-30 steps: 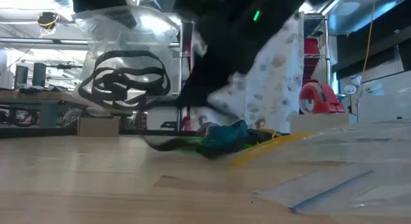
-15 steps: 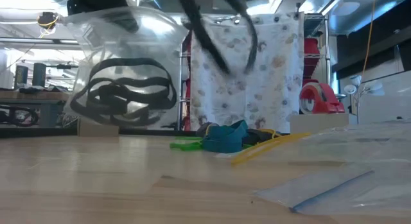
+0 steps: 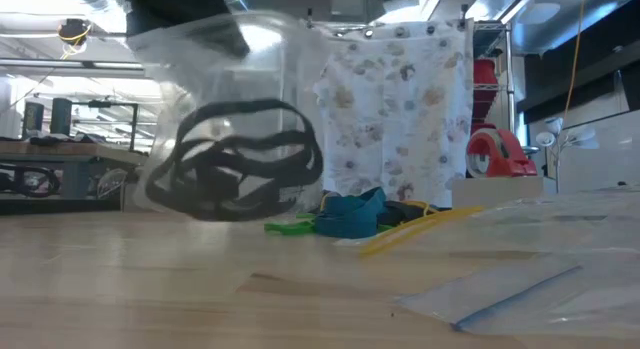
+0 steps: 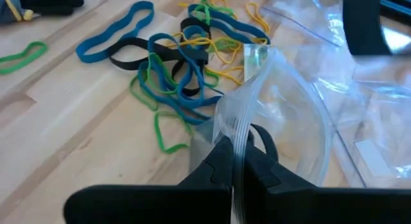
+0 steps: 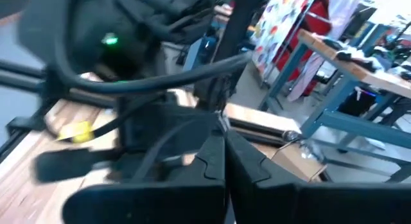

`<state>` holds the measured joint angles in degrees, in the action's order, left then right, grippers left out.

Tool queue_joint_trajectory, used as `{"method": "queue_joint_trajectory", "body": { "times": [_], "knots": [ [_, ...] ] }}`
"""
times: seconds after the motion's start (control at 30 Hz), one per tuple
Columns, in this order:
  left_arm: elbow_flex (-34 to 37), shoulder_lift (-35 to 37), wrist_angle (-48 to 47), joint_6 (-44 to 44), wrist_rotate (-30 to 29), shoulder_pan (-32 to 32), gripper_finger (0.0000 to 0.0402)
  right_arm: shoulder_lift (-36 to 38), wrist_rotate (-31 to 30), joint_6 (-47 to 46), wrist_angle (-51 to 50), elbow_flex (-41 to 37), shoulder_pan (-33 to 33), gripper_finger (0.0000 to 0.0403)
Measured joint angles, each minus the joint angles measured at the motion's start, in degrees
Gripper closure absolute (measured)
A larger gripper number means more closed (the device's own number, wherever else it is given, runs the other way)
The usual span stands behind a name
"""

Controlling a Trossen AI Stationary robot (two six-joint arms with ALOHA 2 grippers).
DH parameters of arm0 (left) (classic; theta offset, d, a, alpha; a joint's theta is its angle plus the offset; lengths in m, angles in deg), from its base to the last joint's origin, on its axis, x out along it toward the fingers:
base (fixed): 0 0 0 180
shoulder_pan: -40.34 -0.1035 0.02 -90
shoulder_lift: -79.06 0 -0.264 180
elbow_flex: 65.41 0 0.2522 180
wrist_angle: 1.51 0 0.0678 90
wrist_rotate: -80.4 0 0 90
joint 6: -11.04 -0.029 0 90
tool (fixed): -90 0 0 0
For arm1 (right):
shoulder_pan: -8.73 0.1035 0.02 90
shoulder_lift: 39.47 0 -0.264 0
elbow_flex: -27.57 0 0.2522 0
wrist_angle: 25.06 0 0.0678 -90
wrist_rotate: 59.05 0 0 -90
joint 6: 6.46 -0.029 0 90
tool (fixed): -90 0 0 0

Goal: Sort rubber bands
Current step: Put the black rubber band into the transparent zip bag

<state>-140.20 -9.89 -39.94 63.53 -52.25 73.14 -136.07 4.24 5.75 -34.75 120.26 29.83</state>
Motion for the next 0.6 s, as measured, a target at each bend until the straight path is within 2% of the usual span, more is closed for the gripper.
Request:
{"method": "queue_joint_trajectory", "body": {
  "times": [0.3,0.6],
  "knots": [
    [0.0,0.13,3.7,-0.2,-0.43,0.0,0.0401,-3.21,1.85,0.06,2.92,0.03,-1.26,0.0403],
    [0.02,0.13,3.18,-0.07,-1.22,-0.63,0.0401,-5.4,1.85,-2.79,3.49,0.01,-1.19,0.0403]
  ]
}}
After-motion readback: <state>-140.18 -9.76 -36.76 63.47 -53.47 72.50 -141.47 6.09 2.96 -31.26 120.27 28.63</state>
